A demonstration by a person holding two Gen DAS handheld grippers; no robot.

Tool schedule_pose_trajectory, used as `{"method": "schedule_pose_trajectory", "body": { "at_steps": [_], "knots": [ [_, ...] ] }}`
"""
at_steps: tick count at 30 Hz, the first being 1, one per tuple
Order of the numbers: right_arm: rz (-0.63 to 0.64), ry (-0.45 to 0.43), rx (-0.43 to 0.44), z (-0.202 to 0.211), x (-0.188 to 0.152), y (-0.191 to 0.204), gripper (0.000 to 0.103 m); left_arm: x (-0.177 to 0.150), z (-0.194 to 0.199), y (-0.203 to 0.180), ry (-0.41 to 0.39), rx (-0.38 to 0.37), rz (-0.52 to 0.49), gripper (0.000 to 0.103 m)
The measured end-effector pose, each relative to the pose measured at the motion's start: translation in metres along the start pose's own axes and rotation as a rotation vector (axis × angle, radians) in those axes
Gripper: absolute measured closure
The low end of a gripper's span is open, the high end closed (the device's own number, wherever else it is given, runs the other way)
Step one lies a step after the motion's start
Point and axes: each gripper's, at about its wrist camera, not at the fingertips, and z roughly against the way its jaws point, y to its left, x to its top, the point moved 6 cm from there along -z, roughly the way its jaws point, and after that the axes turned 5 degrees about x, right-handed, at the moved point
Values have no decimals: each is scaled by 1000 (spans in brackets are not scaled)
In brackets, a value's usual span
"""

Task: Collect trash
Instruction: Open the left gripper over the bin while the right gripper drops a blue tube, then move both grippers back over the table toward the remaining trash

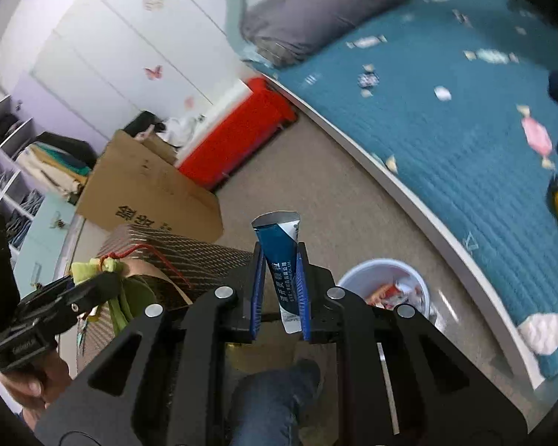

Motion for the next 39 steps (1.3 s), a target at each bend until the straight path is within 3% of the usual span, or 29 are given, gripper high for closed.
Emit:
{"method": "schedule_pose_trajectory", "body": {
  "at_steps": [5, 7, 8, 9, 10, 14, 17, 23, 33, 39],
  "knots": [
    [-52, 59, -14, -27, -9, -24, 85, -5, -49, -6, 126, 10, -23, 70],
    [-77, 85, -27, -40, -13, -34, 79, -8, -65, -5, 174, 32, -30, 45],
    [-98, 107, -28, -48, -14, -41, 43, -8, -73, -3, 193, 52, -28, 25],
    [-118, 122, -39, -53, -16, -48, 26, -8, -76, -1, 199, 64, -25, 18],
    [-141, 123, -55, -58, -18, -57, 20, -7, -80, 1, 204, 78, -22, 17],
    [-231, 146, -27, -67, -30, -74, 18, -6, -83, 8, 225, 101, -16, 17],
    [-232, 137, -29, -61, -36, -72, 6, -5, -71, 14, 186, 117, -19, 14],
    [-200, 90, -80, -41, -34, -61, 6, -4, -36, 17, 98, 121, -4, 14],
    [-68, -38, -45, 17, -19, 16, 6, -4, 48, 17, -89, 140, -2, 9],
    [32, -71, -37, 38, -16, 70, 6, -8, 95, 26, -175, 151, 9, 8]
  ]
}}
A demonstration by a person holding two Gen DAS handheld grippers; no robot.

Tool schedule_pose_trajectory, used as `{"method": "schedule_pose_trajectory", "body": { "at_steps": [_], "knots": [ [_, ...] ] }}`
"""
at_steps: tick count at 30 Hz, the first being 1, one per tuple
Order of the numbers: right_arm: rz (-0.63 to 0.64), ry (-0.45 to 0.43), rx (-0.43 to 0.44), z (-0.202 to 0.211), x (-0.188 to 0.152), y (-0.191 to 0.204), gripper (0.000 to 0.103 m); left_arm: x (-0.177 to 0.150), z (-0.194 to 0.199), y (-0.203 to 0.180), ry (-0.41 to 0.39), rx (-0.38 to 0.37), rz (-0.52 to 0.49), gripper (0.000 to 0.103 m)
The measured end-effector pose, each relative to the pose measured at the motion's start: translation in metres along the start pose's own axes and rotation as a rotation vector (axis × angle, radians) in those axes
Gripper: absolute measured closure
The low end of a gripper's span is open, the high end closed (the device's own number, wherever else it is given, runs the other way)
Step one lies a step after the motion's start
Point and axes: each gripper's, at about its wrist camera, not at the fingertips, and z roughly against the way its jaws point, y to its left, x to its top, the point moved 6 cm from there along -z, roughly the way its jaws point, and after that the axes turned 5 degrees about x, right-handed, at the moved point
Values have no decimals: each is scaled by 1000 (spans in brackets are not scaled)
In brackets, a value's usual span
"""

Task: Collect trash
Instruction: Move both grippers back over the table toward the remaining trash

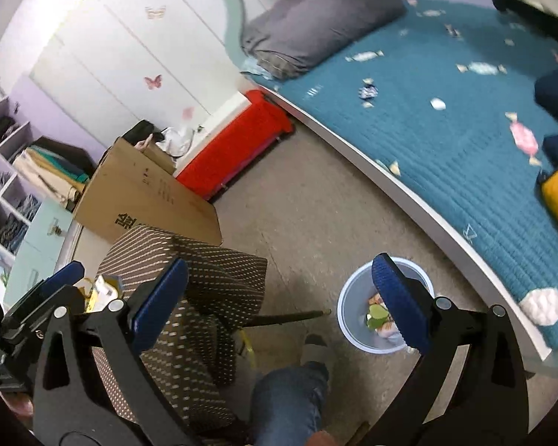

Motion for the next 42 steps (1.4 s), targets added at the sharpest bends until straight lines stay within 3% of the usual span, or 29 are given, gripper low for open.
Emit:
{"method": "schedule_pose_trajectory", "body": {
  "at_steps": [8, 19, 31, 42],
  "knots": [
    [127, -54, -49, 21, 1, 58, 6, -11, 44, 34, -80, 24, 46, 8],
    [310, -99, -83, 38, -13, 141, 6, -27, 93, 86, -169, 115, 90, 8],
    [427, -18, 24, 5, -56, 229, 6, -63, 142, 155, -232, 212, 157, 8],
    [492, 65, 55, -32, -95, 280, 6, -115, 155, 234, -206, 285, 276, 8]
  ]
}}
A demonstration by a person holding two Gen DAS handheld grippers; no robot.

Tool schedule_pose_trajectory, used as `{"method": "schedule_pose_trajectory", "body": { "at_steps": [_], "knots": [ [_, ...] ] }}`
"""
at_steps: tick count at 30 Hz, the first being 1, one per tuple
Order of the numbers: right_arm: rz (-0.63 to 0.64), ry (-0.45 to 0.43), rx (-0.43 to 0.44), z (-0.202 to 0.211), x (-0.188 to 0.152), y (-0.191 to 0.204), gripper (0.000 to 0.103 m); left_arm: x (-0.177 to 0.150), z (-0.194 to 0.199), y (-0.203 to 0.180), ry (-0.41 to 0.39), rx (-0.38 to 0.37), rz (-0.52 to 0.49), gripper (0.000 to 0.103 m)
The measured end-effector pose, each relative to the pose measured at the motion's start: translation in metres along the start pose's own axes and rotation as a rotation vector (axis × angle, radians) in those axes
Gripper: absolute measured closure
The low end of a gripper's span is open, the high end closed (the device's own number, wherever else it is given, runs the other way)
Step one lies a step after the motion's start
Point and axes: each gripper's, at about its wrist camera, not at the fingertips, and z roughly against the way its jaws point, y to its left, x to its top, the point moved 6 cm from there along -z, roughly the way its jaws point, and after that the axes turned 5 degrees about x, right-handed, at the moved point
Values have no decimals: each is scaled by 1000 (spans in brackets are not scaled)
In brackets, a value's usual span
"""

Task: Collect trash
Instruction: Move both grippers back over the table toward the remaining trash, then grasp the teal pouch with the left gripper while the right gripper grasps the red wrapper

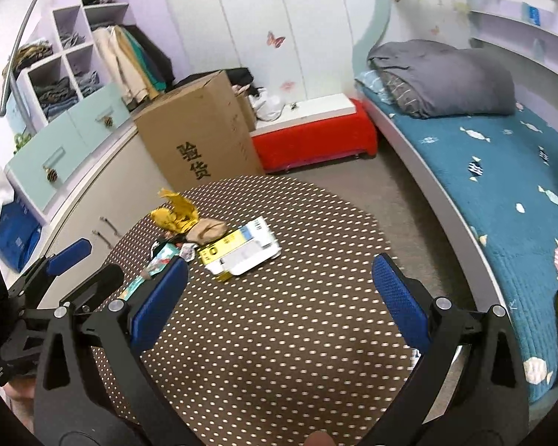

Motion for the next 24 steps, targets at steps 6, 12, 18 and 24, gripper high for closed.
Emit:
{"method": "schedule_pose_trajectory", "body": {
  "at_steps": [6, 12, 18, 24],
  "knots": [
    [38, 54, 28, -29, -8, 31, 6, -26, -13, 43, 46, 60, 37, 8],
    [73, 120, 97, -60, -23, 62, 6, -56, -41, 90, 134, 143, 68, 8],
    [101, 179, 172, -97, -40, 96, 6, -76, -71, 122, 213, 198, 61, 8],
    [115, 215, 245, -137, -44, 133, 14, -86, -91, 132, 247, 212, 31, 8]
  ]
}}
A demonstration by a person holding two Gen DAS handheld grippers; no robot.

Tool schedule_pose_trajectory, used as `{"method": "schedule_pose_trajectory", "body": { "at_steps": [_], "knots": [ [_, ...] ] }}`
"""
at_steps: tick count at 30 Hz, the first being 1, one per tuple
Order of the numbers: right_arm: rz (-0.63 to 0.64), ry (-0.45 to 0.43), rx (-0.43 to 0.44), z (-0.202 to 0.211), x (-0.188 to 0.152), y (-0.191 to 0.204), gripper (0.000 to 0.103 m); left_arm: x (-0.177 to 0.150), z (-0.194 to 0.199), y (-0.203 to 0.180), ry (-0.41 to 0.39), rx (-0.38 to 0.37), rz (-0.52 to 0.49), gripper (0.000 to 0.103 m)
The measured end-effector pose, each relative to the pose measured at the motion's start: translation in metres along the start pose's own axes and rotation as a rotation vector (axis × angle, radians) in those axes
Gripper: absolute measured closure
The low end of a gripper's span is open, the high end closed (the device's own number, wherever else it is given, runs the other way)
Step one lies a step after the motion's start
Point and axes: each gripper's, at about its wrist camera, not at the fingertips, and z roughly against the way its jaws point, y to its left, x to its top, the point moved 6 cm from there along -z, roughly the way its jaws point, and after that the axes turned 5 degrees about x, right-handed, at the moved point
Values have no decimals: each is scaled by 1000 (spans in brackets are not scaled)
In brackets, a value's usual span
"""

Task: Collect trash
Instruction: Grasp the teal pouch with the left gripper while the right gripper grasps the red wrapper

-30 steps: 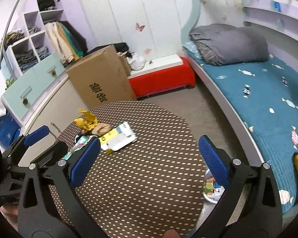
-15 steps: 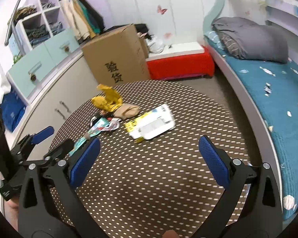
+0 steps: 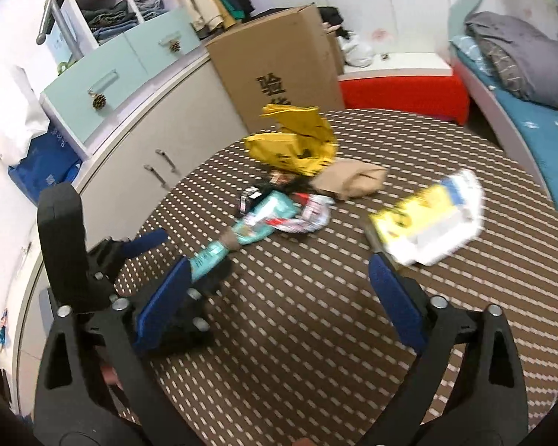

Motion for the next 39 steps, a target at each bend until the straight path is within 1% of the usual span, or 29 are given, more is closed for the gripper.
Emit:
{"method": "schedule_pose_trajectory", "body": {
  "at_steps": [3, 5, 6, 8, 9, 10, 11, 12, 13, 14, 15, 17, 18, 19, 21, 22, 23, 26, 29, 34, 39],
  "knots": [
    [-6, 0, -29, -22, 10, 1, 21, 1, -5, 1, 3, -5, 0, 8],
    [-36, -5, -54, -33, 17, -4, 31, 3, -8, 1, 2, -9, -4, 8],
    [-46, -6, -67, -38, 19, -7, 33, 4, -9, 0, 2, -8, -6, 8],
    [-50, 3, -100, -48, 22, -13, 45, 7, -14, 0, 6, -7, -11, 9],
    [-54, 12, -117, -55, 23, -17, 49, 7, -15, -1, 8, -9, -11, 9],
    [-55, 20, -133, -60, 23, -20, 55, 7, -16, -2, 14, -15, -10, 9],
    [-49, 22, -152, -63, 24, -22, 61, 8, -17, -2, 14, -19, -9, 11],
    [-36, 18, -180, -66, 25, -24, 63, 9, -17, -3, 13, -24, -8, 15],
    [-28, 17, -193, -69, 26, -25, 67, 9, -19, -3, 19, -25, -8, 17],
    [-25, 23, -198, -71, 25, -26, 68, 9, -21, -4, 26, -27, -9, 22],
    [-17, 39, -205, -75, 23, -26, 68, 8, -23, -5, 41, -33, -11, 30],
    [4, 62, -208, -81, 18, -26, 69, 8, -25, -8, 52, -35, -21, 38],
    [31, 55, -217, -81, 16, -25, 69, 8, -24, -11, 48, -42, -30, 43],
    [48, 54, -221, -81, 15, -24, 69, 8, -23, -14, 45, -48, -39, 47],
    [78, 49, -230, -83, 14, -23, 77, 7, -21, -19, 37, -58, -52, 65],
    [94, 47, -238, -83, 13, -23, 79, 7, -19, -23, 34, -67, -55, 69],
    [100, 46, -231, -82, 12, -23, 79, 6, -18, -25, 32, -66, -53, 76],
    [67, 50, -193, -72, 4, -29, 81, 1, -12, -28, 35, -84, -23, 80],
    [16, 42, -152, -54, -8, -36, 82, -6, -6, -29, 42, -98, 4, 80],
    [-33, 15, -74, -16, -26, -44, 82, -19, 8, -36, 60, -148, 55, 81],
    [-60, -28, -38, 28, -34, -55, 82, -27, 29, -48, 52, -189, 90, 81]
  ]
}}
